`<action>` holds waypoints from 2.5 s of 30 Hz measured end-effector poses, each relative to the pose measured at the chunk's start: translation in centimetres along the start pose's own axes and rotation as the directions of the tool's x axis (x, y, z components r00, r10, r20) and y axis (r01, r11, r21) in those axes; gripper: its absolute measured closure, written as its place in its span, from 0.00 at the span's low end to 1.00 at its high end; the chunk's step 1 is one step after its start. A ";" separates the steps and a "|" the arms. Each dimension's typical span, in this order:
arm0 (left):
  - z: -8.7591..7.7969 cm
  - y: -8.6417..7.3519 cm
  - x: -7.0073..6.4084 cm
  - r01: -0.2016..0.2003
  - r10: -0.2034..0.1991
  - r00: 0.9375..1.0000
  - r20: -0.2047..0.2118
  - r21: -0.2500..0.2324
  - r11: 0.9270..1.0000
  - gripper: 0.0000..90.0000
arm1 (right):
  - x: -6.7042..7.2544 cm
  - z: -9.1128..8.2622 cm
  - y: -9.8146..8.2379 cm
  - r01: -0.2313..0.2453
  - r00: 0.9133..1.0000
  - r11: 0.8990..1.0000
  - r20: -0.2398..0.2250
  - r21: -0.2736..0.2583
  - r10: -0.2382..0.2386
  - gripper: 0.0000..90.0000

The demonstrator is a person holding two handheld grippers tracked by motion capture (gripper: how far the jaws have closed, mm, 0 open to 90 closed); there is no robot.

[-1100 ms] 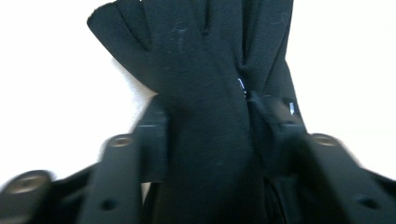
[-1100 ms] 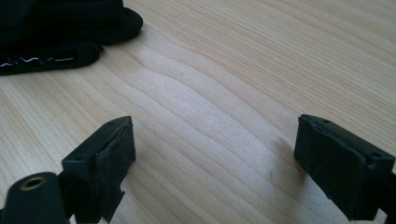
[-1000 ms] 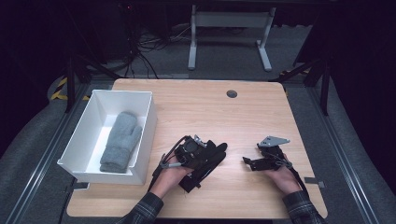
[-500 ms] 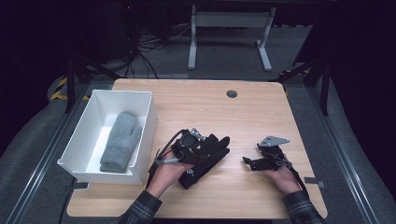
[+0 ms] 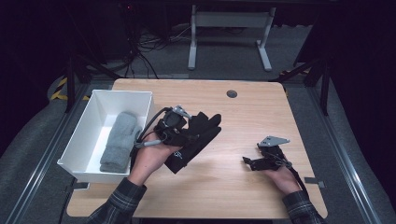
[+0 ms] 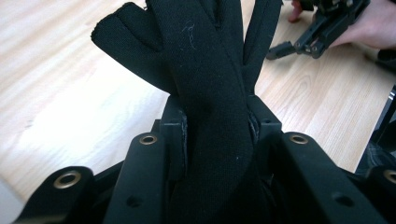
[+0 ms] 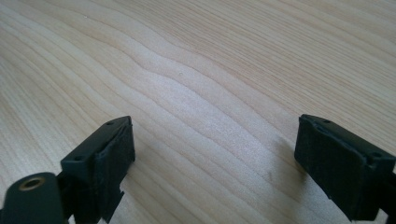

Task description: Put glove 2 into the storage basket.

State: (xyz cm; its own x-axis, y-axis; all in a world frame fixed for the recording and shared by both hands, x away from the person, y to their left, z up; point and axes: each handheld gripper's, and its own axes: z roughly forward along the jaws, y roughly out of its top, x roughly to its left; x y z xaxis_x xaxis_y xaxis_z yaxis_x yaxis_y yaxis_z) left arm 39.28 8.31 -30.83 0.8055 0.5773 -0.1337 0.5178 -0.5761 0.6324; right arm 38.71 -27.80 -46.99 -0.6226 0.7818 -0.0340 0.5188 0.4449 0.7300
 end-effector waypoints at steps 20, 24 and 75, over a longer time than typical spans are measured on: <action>-9.8 -2.6 6.6 0.156 -0.172 0.971 -0.168 -0.103 0.982 0.74 | 0.0 0.0 0.0 -0.005 1.000 1.000 0.006 0.001 0.005 0.13; -10.9 -4.2 8.5 0.212 -0.232 0.953 -0.196 -0.116 0.970 0.74 | 0.0 0.0 0.0 -0.005 1.000 1.000 0.008 0.002 0.005 0.13; -7.6 -10.4 15.6 0.399 -0.416 0.859 -0.297 -0.119 0.909 0.21 | 0.0 0.0 0.0 -0.011 1.000 1.000 0.013 0.004 0.011 0.12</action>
State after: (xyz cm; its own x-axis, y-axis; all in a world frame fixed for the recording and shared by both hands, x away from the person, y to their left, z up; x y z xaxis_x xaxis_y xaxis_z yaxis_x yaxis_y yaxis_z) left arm 44.27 27.70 -33.69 0.3909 0.9079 -0.1512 0.7580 -0.2244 0.6124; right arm 38.72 -27.73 -46.99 -0.6091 0.7923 -0.0347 0.5281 0.4378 0.7276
